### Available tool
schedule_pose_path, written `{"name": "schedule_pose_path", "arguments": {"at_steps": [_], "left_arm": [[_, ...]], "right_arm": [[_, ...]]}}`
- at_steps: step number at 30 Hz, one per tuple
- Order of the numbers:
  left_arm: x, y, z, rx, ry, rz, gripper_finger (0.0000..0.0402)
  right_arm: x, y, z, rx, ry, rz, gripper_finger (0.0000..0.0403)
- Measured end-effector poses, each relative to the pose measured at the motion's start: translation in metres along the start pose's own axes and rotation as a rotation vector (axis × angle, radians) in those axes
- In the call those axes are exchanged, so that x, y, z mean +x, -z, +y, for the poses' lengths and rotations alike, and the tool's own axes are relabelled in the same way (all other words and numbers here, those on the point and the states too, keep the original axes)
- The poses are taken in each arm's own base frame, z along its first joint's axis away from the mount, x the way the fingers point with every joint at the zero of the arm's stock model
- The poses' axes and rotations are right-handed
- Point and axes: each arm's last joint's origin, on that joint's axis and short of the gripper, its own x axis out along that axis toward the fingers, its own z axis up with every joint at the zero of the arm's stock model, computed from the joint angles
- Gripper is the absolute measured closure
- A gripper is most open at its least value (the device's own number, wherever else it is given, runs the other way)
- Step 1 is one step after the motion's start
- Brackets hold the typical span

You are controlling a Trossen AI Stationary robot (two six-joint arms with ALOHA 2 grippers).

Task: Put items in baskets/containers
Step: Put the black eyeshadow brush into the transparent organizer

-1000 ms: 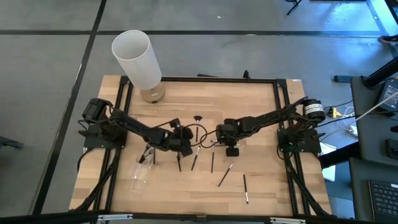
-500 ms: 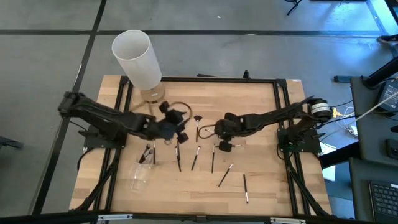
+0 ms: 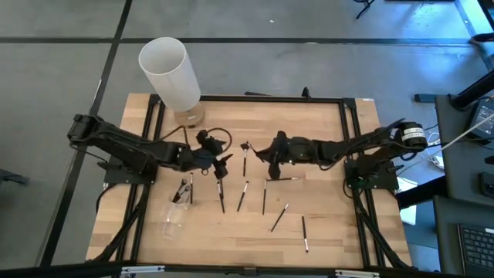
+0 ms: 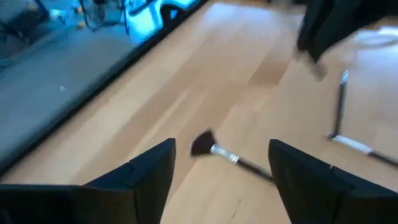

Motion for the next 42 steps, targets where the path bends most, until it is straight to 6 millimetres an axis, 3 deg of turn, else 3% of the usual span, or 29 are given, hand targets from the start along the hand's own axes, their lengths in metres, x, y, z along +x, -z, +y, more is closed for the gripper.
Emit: {"name": "schedule_pose_path", "arguments": {"at_steps": [2,6,10,21,30,42], "left_arm": [[0.009,0.009,0.006,-0.07,0.08,-0.064,0.0139],[0.013,0.004,0.015,-0.164,0.285,-0.296,0.0136],[0.013,-0.002,0.02,-0.2,0.372,-0.432,0.0135],[0.03,-0.013,-0.014,-0.154,0.486,-0.671,0.0135],[0.059,-0.037,-0.041,-0.105,0.521,-0.694,0.0135],[0.063,-0.038,-0.042,-0.093,0.478,-0.629,0.0172]], "right_arm": [[-0.001,0.001,-0.003,0.033,-0.017,-0.039,0.0368],[-0.005,0.004,-0.006,0.042,-0.042,-0.08,0.0367],[-0.009,0.007,-0.006,0.005,-0.1,-0.13,0.0367],[-0.027,0.009,-0.006,-0.007,-0.246,-0.346,0.0367],[-0.028,0.009,-0.006,-0.034,-0.271,-0.353,0.0367],[-0.029,0.012,0.001,-0.044,-0.292,-0.337,0.0367]]}}
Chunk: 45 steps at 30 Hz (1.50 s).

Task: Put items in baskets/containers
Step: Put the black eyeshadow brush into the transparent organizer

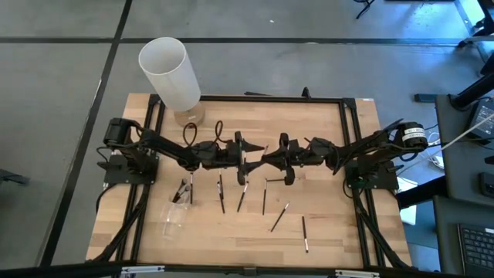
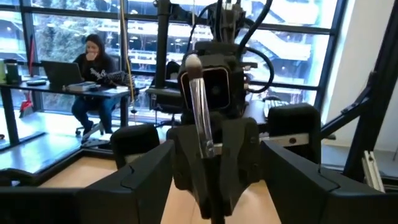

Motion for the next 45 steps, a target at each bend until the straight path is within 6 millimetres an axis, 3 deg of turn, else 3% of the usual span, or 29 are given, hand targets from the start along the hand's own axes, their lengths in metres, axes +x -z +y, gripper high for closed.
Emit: {"name": "schedule_pose_path", "arguments": {"at_steps": [17,27,37,45], "left_arm": [[0.002,0.008,0.018,-0.18,0.002,0.095,0.028],[0.003,0.005,0.018,-0.152,-0.004,0.091,0.034],[0.014,-0.002,0.016,-0.09,-0.014,0.129,0.0372],[0.019,-0.007,0.015,-0.068,-0.021,0.19,0.0368]], "right_arm": [[0.0,0.007,-0.002,-0.09,0.015,0.069,0.0366],[-0.001,0.009,-0.007,-0.135,0.008,0.104,0.0366],[-0.001,0.012,-0.009,-0.136,0.001,0.144,0.0366],[-0.002,0.013,-0.01,-0.089,0.021,0.156,0.0359]]}}
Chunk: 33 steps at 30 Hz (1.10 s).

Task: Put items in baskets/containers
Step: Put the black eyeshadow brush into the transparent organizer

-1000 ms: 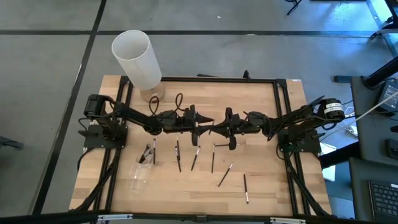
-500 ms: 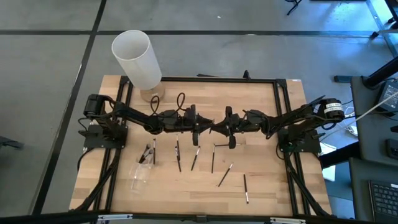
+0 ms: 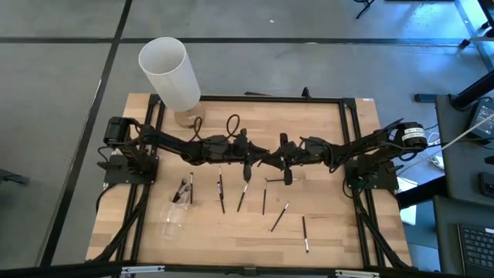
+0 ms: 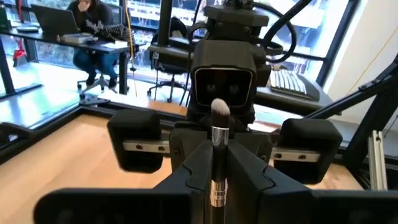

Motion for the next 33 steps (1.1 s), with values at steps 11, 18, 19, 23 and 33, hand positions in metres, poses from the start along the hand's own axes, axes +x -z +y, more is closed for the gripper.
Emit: {"name": "schedule_pose_path", "arguments": {"at_steps": [11,18,19,23,33], "left_arm": [[-0.077,-0.032,-0.028,0.021,-0.2,0.352,0.037],[-0.148,-0.049,-0.069,-0.08,-0.263,0.358,0.0372],[-0.155,-0.05,-0.075,-0.087,-0.244,0.355,0.0372],[-0.175,-0.047,-0.1,-0.087,-0.076,0.396,0.037],[-0.226,-0.016,-0.137,-0.078,-0.02,0.551,0.0372]], "right_arm": [[-0.004,0.001,-0.004,0.083,0.156,0.038,0.0289],[-0.014,-0.009,-0.003,0.076,0.209,0.058,0.0285],[-0.015,-0.011,-0.003,0.076,0.214,0.056,0.0285],[-0.017,-0.012,-0.003,0.076,0.217,0.061,0.0285],[-0.017,-0.01,-0.003,0.108,0.223,0.085,0.0285]]}}
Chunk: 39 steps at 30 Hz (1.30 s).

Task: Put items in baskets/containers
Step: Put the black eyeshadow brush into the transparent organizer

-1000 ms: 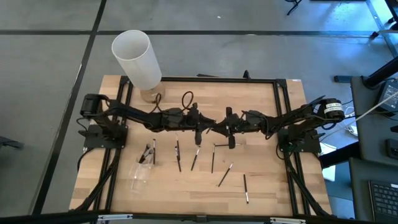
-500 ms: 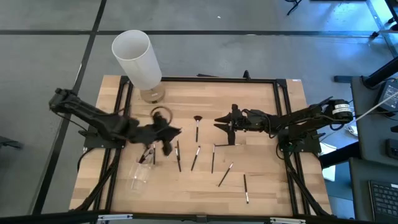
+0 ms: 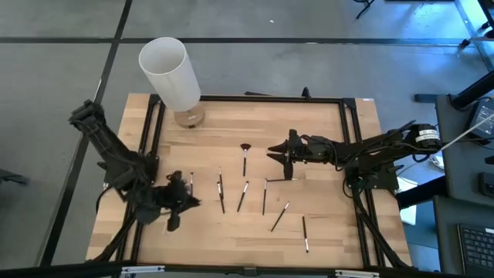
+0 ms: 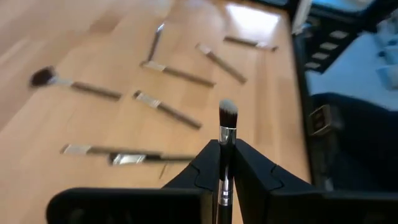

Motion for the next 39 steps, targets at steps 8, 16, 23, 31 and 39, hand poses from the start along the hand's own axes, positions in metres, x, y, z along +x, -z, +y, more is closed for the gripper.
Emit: {"name": "schedule_pose_path", "arguments": {"at_steps": [8,16,23,31,39], "left_arm": [[-0.011,0.036,-0.003,-0.023,-0.149,-0.036,0.0355],[-0.003,0.061,-0.015,-0.064,-0.179,-0.005,0.0368],[0.005,0.065,-0.012,-0.165,-0.236,-0.003,0.0378],[0.054,0.03,-0.005,-0.345,-0.228,0.117,0.0357],[0.125,0.005,0.015,-0.324,-0.14,0.237,0.0345]], "right_arm": [[0.0,0.0,0.0,0.029,-0.002,0.0,0.0285],[0.0,0.001,0.0,0.03,0.001,0.014,0.0285],[0.0,0.002,0.0,0.029,0.002,0.015,0.0285],[0.0,0.001,-0.004,0.107,0.017,0.011,0.0285],[0.0,0.009,-0.019,0.18,0.106,0.114,0.0285]]}}
